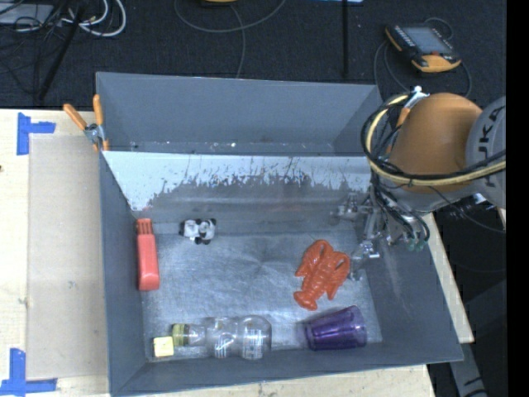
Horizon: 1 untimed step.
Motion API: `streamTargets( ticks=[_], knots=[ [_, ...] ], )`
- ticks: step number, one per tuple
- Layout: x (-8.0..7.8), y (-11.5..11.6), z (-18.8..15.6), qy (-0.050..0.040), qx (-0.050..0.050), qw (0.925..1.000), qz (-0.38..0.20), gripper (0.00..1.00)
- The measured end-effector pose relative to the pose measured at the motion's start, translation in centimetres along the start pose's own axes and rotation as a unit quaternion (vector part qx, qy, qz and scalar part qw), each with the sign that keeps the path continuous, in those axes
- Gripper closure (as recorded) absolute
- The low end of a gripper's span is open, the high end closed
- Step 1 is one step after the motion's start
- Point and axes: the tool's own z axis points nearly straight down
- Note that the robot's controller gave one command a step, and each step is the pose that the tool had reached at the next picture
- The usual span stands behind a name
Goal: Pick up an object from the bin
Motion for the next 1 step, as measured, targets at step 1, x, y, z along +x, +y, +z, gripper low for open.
streamTargets(
  ticks=[1],
  knots=[
    [-0.64, 0.89, 4.54, 0.0019, -0.001, 0.9918, -0.128, 0.00]
  ],
)
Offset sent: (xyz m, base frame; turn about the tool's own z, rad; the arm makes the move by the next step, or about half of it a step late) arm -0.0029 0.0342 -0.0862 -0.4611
